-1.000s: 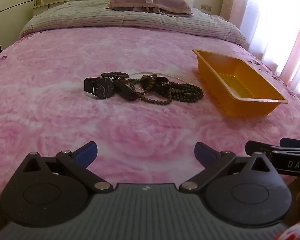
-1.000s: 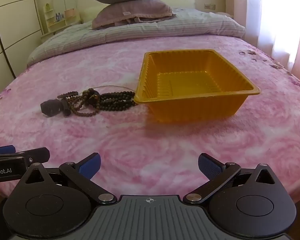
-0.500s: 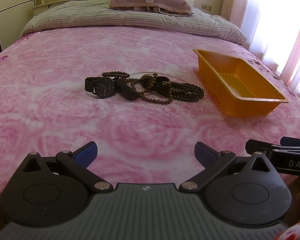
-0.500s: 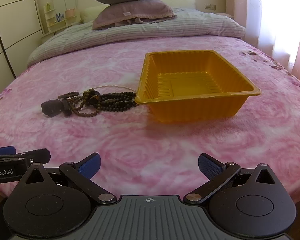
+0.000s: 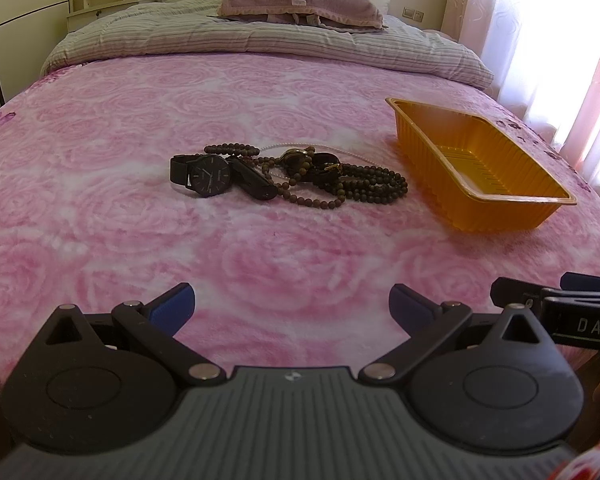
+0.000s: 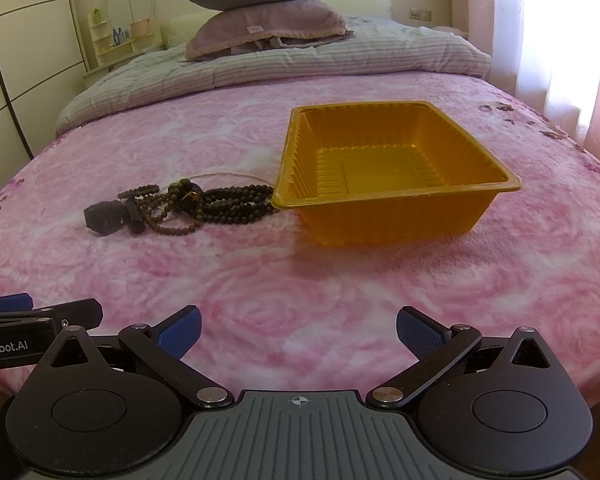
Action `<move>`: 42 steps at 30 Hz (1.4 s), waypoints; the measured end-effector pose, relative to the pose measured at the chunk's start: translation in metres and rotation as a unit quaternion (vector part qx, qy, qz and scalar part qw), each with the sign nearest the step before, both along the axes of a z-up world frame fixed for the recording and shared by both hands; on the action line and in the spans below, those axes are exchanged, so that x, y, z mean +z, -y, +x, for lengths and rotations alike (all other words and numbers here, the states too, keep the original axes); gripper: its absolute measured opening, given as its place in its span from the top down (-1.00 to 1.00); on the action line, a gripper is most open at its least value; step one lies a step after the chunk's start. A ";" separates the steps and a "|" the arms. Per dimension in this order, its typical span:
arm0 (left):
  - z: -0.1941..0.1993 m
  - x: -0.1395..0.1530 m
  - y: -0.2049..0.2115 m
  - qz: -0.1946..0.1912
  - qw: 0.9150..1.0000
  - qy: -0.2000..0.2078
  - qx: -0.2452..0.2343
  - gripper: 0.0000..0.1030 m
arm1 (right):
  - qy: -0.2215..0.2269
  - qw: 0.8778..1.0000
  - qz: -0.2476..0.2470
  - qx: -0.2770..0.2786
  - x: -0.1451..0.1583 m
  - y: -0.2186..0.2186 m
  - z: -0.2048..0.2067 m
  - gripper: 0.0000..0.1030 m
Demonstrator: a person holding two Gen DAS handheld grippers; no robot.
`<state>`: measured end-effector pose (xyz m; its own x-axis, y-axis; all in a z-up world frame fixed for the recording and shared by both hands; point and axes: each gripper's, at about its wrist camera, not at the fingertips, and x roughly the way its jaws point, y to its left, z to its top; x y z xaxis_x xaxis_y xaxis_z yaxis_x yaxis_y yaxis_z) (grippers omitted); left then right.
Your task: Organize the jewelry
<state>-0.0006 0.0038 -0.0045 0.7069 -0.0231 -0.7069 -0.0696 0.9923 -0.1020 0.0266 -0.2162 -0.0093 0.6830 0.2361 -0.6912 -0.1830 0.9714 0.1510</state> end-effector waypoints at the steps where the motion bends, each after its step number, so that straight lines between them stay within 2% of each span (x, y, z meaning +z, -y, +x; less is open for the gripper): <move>1: 0.000 0.000 0.000 0.000 1.000 0.000 0.000 -1.00 | 0.000 1.000 0.000 0.000 0.000 0.000 0.000 -0.99; 42: -0.002 0.003 0.001 0.001 1.000 0.000 -0.003 -1.00 | 0.002 1.000 -0.002 0.001 0.005 0.000 0.001 -0.99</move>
